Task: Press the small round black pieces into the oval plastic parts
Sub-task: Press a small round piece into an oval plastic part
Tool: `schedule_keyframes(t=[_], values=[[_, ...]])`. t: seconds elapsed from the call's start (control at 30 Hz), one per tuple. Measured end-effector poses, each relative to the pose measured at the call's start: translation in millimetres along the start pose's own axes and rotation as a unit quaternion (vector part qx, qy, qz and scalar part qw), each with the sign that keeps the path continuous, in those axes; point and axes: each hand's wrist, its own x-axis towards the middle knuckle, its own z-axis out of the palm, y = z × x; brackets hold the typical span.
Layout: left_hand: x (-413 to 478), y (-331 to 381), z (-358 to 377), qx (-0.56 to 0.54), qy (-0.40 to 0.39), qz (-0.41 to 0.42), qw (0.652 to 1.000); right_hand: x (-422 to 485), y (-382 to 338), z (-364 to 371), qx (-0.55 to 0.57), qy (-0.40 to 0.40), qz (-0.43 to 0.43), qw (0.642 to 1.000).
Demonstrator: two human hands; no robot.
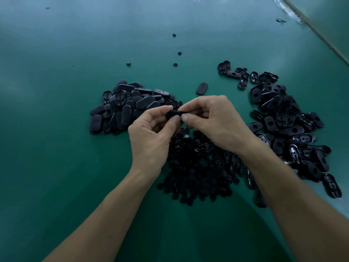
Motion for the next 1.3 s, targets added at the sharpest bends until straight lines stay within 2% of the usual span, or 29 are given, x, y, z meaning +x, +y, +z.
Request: schedule_keyframes(t=[0.2, 0.4, 0.87, 1.0, 1.07, 1.13, 1.2, 1.3], values=[[0.5, 0.2, 0.6, -0.004, -0.002, 0.000, 1.000, -2.0, -1.6, 3.5, -0.030, 0.015, -0.006, 0.999], [0.2, 0.1, 0.5, -0.008, 0.001, -0.001, 1.000, -1.9, -2.5, 5.8, -0.009, 0.023, 0.013, 1.000], [-3.6, 0.5, 0.6, 0.013, -0.013, 0.015, 1.000, -0.4, -6.5, -8.8, -0.008, -0.029, 0.028, 0.999], [-2.4, 0.0, -0.1, 0.005, -0.006, 0.026, 1.000, 6.6, -5.8, -12.5, -0.019, -0.012, 0.027, 0.999], [-1.5, 0.2, -1.0, -0.002, 0.007, 0.027, 1.000, 14.7, 1.1, -17.2, -0.072, 0.043, 0.041, 0.996], [-0.7, 0.6, -1.1, -0.004, 0.022, 0.032, 0.999, 24.3, 11.0, -26.5, -0.184, 0.094, 0.074, 0.976], [-0.1, 1.3, -0.5, -0.013, 0.043, 0.036, 0.998, 32.8, 22.1, -37.0, -0.288, 0.107, 0.131, 0.942], [1.6, 1.9, 0.2, -0.049, 0.099, 0.030, 0.993, 41.2, 33.1, -47.6, -0.340, 0.089, 0.231, 0.907]])
